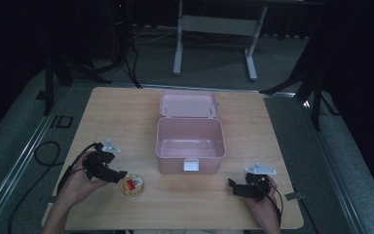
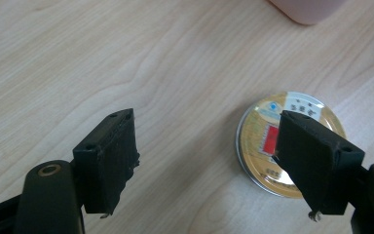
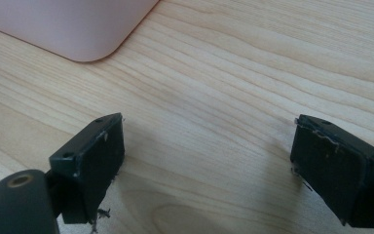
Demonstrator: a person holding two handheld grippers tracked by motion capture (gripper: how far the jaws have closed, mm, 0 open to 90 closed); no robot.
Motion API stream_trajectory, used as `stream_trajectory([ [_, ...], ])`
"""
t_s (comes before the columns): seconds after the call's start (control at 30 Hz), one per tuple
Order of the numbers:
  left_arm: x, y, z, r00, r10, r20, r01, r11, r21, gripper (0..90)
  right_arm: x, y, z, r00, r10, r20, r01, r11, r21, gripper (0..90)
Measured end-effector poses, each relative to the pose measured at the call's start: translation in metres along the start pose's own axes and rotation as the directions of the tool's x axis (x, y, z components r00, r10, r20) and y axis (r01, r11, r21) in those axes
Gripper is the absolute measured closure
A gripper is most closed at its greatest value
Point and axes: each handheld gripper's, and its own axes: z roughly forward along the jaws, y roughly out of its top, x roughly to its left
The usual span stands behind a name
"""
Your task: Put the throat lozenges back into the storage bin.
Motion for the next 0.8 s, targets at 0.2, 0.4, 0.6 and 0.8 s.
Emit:
stream_trajectory([
  [0.2, -0.006, 0.001, 0.002, 0.9996, 0.025, 0.011, -0.026, 0.9993, 0.026, 20.9, 0.000, 0.000, 0.000, 1.0000, 0.000, 0.000, 0.000, 1.000, 0.000, 12.2],
  [0.4, -0.013, 0.001, 0.005, 0.9988, 0.038, 0.031, -0.039, 0.9988, 0.031, 19.0, 0.000, 0.000, 0.000, 1.0000, 0.000, 0.000, 0.000, 1.000, 0.000, 12.2],
  [0.6, -0.020, 0.003, 0.007, 0.9968, 0.066, 0.045, -0.069, 0.9960, 0.058, 18.9, 0.000, 0.000, 0.000, 1.0000, 0.000, 0.000, 0.000, 1.000, 0.000, 12.2],
  [0.8, -0.027, 0.006, 0.008, 0.9946, 0.087, 0.057, -0.091, 0.9935, 0.068, 19.0, 0.000, 0.000, 0.000, 1.0000, 0.000, 0.000, 0.000, 1.000, 0.000, 12.2],
])
